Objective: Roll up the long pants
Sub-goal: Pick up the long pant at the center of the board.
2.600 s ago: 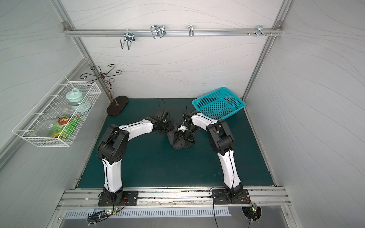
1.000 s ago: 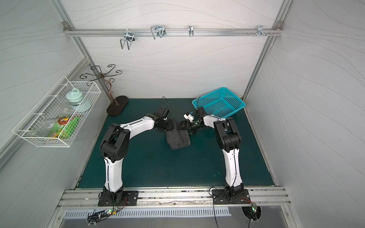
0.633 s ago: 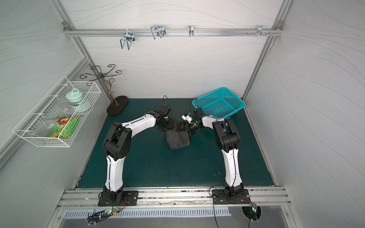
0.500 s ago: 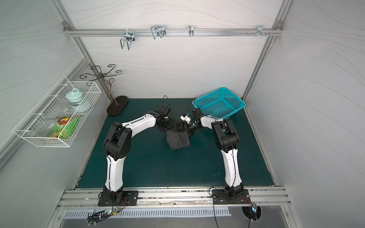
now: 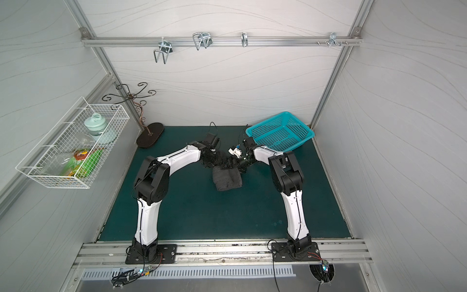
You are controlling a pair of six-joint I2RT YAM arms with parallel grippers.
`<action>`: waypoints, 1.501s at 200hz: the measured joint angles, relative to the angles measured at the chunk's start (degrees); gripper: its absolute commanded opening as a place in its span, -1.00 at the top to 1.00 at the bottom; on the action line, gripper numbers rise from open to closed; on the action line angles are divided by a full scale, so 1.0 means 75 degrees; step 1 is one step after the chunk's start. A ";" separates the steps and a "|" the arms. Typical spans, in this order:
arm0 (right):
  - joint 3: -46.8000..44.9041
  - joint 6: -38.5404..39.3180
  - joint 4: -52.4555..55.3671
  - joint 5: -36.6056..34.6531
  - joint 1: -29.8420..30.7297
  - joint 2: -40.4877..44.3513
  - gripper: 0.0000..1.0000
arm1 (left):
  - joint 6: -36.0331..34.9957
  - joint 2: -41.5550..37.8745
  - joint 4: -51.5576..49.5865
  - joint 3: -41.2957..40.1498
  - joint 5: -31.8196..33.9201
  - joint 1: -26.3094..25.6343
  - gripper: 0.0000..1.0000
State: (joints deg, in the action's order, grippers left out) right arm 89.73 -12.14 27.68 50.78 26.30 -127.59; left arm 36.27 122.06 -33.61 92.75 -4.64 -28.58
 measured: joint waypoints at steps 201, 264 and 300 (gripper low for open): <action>0.0347 -0.0154 0.0516 0.0111 0.0035 -0.0172 1.00 | 0.0493 0.0090 -0.0294 0.0239 0.0577 -0.0163 -0.17; 0.0286 -0.0102 0.0522 0.0157 0.0055 -0.0169 1.00 | 0.0627 0.0085 -0.0545 0.0382 0.1204 -0.0224 -0.48; 0.0286 0.0023 0.0527 0.0178 0.0128 -0.0166 1.00 | 0.0490 -0.0090 -0.0670 0.0350 0.1585 -0.0259 -0.52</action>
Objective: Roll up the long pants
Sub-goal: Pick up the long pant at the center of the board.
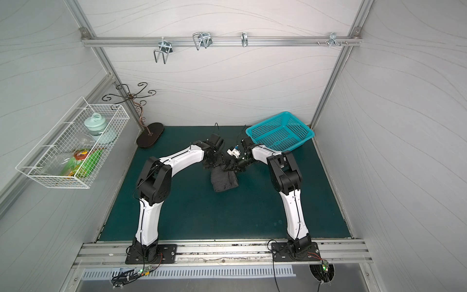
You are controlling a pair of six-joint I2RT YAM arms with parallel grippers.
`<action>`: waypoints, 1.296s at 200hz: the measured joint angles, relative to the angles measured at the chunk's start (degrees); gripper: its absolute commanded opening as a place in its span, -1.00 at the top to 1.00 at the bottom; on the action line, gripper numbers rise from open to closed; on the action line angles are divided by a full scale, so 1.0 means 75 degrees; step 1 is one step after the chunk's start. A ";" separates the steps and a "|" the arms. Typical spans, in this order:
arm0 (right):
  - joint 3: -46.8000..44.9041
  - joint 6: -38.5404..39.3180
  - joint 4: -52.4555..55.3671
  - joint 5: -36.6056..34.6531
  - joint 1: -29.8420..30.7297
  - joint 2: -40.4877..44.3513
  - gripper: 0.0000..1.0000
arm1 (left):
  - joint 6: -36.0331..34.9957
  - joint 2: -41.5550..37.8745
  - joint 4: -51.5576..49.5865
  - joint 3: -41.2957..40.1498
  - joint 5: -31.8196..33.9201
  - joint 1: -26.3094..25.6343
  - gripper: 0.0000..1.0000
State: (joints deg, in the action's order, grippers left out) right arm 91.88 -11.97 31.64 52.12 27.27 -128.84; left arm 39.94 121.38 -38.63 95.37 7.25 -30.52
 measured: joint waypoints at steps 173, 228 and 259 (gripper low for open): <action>-0.0571 0.0682 0.1314 -0.0752 0.0405 0.0924 1.00 | -0.0350 -0.2072 0.0950 -0.0845 0.0755 0.1236 -0.62; -0.0656 0.0635 0.1466 -0.1055 0.0396 0.1376 1.00 | -0.0233 -0.2052 0.0950 -0.1183 0.0391 0.1236 -0.62; -0.0656 0.0609 0.1478 -0.1093 0.0353 0.1495 1.00 | -0.0195 -0.2005 0.0956 -0.1221 0.0259 0.1236 -0.63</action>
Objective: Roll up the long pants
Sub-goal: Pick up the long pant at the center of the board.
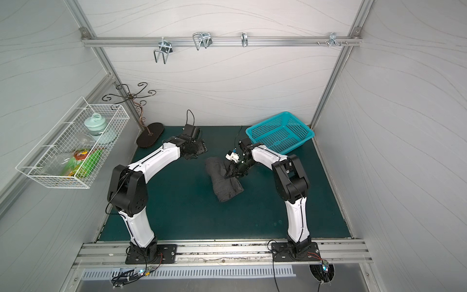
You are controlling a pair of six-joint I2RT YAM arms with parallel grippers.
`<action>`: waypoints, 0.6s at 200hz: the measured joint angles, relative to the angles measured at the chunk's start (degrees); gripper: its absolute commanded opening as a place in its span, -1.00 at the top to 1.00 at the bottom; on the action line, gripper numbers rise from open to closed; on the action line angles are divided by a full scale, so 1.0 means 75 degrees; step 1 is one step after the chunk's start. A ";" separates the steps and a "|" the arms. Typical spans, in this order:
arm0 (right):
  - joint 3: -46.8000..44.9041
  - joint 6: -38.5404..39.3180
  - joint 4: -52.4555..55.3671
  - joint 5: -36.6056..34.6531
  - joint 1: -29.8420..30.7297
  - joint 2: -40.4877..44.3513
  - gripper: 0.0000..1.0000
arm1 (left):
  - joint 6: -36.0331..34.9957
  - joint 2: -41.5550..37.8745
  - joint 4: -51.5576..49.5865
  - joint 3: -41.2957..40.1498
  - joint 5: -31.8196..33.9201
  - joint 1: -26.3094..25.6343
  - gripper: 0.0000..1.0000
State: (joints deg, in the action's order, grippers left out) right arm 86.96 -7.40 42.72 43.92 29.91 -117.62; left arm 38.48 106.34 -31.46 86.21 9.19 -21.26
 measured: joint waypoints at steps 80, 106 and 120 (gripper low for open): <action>0.0012 -0.0038 0.0475 -0.0230 -0.1172 0.1483 1.00 | 0.0207 0.0545 0.0880 -0.0009 -0.1040 0.0146 -0.63; 0.0012 -0.0052 0.0522 -0.0484 -0.1874 0.2337 1.00 | 0.0784 0.0708 0.2043 -0.0058 -0.2011 0.0274 -0.54; -0.0015 -0.0163 0.0472 -0.0714 -0.2247 0.2777 1.00 | 0.1419 0.1043 0.3124 -0.0058 -0.2783 0.0303 -0.31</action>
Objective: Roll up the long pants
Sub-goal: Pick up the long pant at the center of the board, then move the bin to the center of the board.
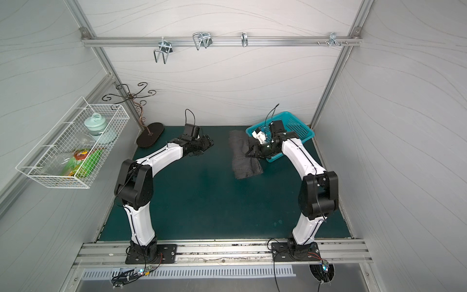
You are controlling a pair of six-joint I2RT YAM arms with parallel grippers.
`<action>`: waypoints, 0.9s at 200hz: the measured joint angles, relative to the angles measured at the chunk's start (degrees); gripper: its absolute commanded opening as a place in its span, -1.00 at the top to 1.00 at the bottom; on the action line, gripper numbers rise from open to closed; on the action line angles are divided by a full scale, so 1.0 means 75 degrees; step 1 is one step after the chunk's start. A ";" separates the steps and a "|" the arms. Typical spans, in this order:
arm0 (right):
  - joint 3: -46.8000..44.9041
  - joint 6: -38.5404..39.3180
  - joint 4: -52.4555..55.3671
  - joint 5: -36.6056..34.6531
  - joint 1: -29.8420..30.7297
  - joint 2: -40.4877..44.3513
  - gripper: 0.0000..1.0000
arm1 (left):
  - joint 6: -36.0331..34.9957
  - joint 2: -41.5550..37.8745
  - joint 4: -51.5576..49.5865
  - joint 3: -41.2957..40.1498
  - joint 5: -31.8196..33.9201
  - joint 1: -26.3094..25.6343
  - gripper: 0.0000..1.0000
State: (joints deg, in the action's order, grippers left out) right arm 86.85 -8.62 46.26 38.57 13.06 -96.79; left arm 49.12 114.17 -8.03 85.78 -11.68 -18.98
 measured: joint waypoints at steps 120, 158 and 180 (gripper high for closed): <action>-0.1705 -0.0941 -0.0976 -0.1786 -0.1460 0.1734 1.00 | 0.4424 0.5196 0.5234 0.5286 -0.3748 -0.1588 -0.55; -0.1705 -0.0997 -0.1043 -0.1874 -0.1888 0.1964 1.00 | 0.4415 0.5225 0.5187 0.5989 -0.3969 -0.1699 -0.55; -0.1705 -0.1003 -0.1037 -0.1897 -0.1906 0.1973 1.00 | 0.4415 0.5368 0.4995 0.6091 -0.4007 -0.1652 -0.55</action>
State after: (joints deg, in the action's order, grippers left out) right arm 74.06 -16.14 38.48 24.34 -1.23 -82.00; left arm 82.24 154.43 29.43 131.46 -41.74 -31.38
